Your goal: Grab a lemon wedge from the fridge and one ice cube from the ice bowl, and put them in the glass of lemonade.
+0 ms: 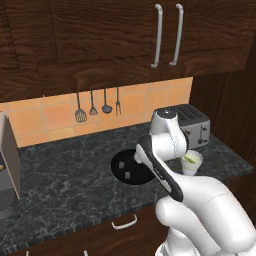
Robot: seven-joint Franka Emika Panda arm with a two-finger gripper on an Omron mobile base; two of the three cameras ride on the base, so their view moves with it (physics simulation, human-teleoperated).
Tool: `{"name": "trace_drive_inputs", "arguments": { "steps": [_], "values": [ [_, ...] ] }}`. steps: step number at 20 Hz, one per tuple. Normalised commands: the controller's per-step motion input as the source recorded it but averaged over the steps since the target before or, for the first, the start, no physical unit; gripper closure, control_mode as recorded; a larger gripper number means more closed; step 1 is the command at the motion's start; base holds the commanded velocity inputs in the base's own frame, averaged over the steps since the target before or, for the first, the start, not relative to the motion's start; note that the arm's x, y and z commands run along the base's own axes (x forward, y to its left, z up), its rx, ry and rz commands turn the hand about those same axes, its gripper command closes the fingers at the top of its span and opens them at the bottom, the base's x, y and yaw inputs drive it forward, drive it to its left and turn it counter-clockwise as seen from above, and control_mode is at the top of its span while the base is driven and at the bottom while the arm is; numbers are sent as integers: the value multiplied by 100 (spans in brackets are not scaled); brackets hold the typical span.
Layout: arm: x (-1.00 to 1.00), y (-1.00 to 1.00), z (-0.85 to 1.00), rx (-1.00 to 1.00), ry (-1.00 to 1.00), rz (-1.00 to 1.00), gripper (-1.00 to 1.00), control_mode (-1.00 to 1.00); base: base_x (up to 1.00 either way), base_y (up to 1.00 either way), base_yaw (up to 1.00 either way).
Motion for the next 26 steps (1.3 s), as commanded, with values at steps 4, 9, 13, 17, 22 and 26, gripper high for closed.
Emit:
{"name": "trace_drive_inputs", "arguments": {
  "steps": [4,9,13,17,22,26],
  "values": [
    [17,92,-3,-8,8,0,-100,-100,0,0,0],
    [22,4,-12,14,3,2,-100,-100,0,0,0],
    [43,0,-30,5,15,3,-100,-100,0,0,0],
    [3,10,-1,-5,14,0,-100,-100,0,0,0],
    [10,26,-27,-3,2,0,-100,-100,0,0,0],
    [0,17,-33,0,-2,0,-100,-100,0,0,0]
  ]
}}
